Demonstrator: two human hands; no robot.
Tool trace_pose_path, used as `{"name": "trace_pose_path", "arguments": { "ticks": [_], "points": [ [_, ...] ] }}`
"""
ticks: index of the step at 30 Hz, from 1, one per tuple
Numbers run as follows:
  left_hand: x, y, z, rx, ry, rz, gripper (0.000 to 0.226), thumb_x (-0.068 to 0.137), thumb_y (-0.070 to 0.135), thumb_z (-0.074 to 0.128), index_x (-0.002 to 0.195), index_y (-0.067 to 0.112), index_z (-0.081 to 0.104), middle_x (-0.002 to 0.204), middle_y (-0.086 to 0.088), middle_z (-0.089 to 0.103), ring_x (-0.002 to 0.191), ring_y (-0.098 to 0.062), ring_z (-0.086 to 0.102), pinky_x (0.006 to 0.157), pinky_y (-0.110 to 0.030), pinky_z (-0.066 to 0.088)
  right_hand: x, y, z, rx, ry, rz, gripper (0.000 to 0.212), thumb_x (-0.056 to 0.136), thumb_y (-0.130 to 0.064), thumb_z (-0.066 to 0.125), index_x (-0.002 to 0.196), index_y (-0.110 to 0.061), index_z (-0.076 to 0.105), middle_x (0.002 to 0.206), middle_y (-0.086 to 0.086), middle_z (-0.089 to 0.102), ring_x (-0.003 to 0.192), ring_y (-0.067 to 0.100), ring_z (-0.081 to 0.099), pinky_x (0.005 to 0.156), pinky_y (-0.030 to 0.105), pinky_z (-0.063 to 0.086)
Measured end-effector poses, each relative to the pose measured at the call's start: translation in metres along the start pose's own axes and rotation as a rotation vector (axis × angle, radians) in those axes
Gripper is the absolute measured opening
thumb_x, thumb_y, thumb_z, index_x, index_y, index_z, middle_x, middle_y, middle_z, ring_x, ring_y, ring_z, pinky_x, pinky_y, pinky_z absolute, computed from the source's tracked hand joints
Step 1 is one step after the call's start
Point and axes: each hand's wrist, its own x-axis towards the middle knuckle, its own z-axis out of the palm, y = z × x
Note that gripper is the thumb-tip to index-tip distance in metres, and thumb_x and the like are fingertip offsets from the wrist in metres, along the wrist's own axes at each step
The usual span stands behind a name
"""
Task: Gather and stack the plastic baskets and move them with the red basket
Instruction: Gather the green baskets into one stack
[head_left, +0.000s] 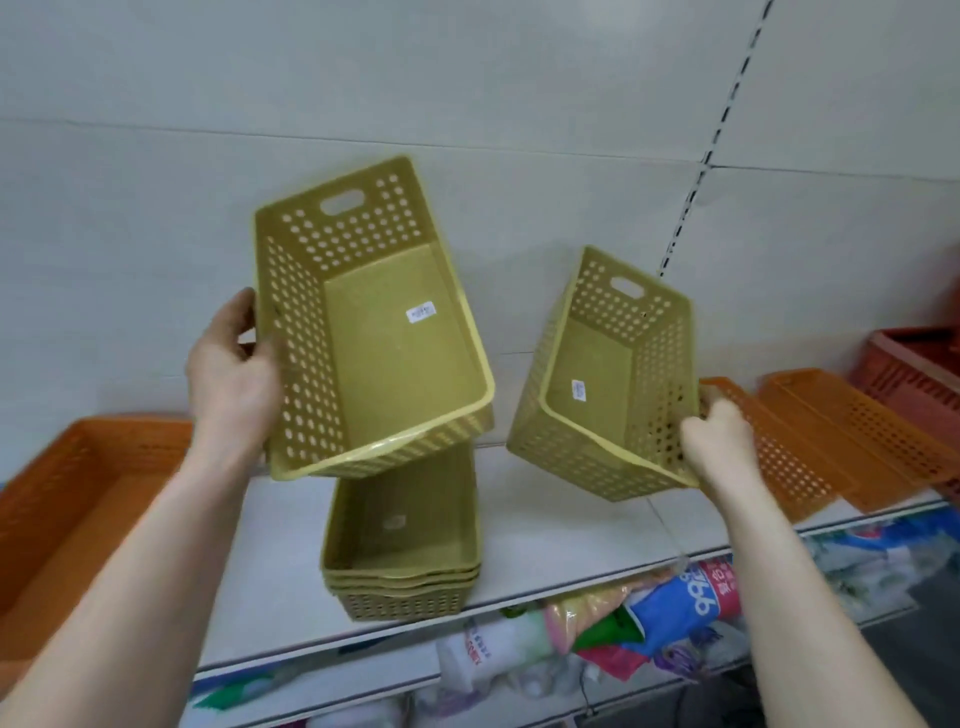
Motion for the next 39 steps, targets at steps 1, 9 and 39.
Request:
{"name": "trace_pose_path", "arguments": {
  "ticks": [1, 9, 39],
  "points": [
    [0.007, -0.003, -0.021, -0.009, 0.034, -0.025, 0.044, 0.085, 0.018, 0.053, 0.128, 0.027, 0.058, 0.107, 0.011, 0.067, 0.088, -0.008, 0.066, 0.091, -0.039, 0.054, -0.009, -0.011, 0.014, 0.058, -0.036, -0.013, 0.033, 0.087, -0.013, 0.055, 0.119, -0.015, 0.062, 0.114, 0.019, 0.068, 0.108, 0.039, 0.062, 0.089, 0.043, 0.051],
    [0.026, -0.024, -0.136, -0.064, 0.154, -0.128, 0.041, 0.077, 0.027, 0.053, 0.116, 0.027, 0.065, 0.11, 0.002, 0.074, 0.098, -0.03, 0.072, 0.083, -0.059, 0.056, -0.077, -0.069, 0.116, 0.034, -0.329, -0.08, 0.026, 0.088, -0.017, 0.05, 0.111, -0.021, 0.062, 0.102, 0.007, 0.07, 0.091, 0.03, 0.065, 0.071, 0.033, 0.052],
    [-0.046, -0.108, 0.038, 0.494, -0.47, -0.23, 0.022, 0.078, 0.01, 0.043, 0.097, 0.015, 0.053, 0.098, -0.013, 0.064, 0.088, -0.037, 0.061, 0.071, -0.039, 0.048, -0.065, -0.067, 0.109, 0.427, -0.758, 0.19, 0.045, 0.09, -0.059, 0.053, 0.125, -0.03, 0.057, 0.116, -0.004, 0.067, 0.1, 0.019, 0.068, 0.085, 0.035, 0.056]
  ]
}}
